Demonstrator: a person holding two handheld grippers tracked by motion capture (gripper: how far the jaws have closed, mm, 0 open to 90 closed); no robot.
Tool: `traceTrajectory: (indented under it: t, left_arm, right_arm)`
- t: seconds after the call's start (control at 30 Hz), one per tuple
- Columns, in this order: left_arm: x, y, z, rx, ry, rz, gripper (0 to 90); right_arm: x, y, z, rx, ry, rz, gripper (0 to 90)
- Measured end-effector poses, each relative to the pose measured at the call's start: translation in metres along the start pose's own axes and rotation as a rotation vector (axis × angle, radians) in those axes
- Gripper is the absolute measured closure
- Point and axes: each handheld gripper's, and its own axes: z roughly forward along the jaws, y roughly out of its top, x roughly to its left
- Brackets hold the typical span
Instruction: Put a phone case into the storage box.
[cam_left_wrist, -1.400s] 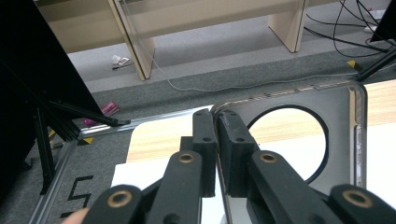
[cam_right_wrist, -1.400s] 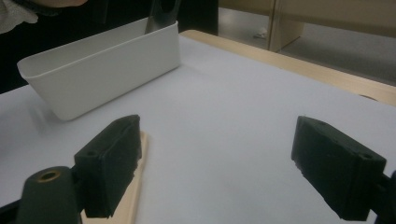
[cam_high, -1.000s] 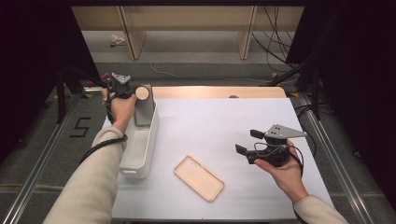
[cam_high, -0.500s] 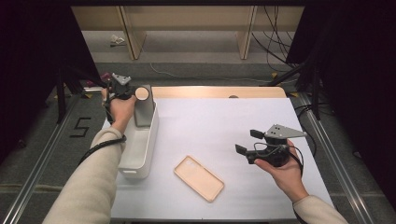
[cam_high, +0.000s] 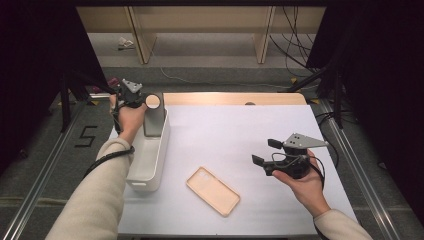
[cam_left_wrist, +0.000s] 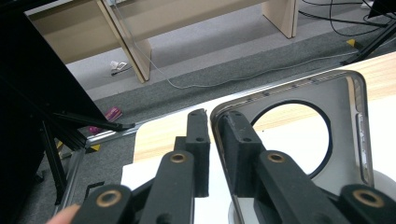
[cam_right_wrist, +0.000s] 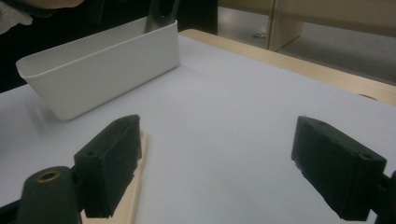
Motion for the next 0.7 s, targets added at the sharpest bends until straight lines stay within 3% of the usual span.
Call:
traceTrajectory:
  t: [0.7]
  left_arm:
    - [0.0049,-0.0035,-0.0078,0.047,-0.032,0.0,58.2]
  right_arm:
    - [0.0001,0.0,0.0006,0.001,0.001,0.003,16.8]
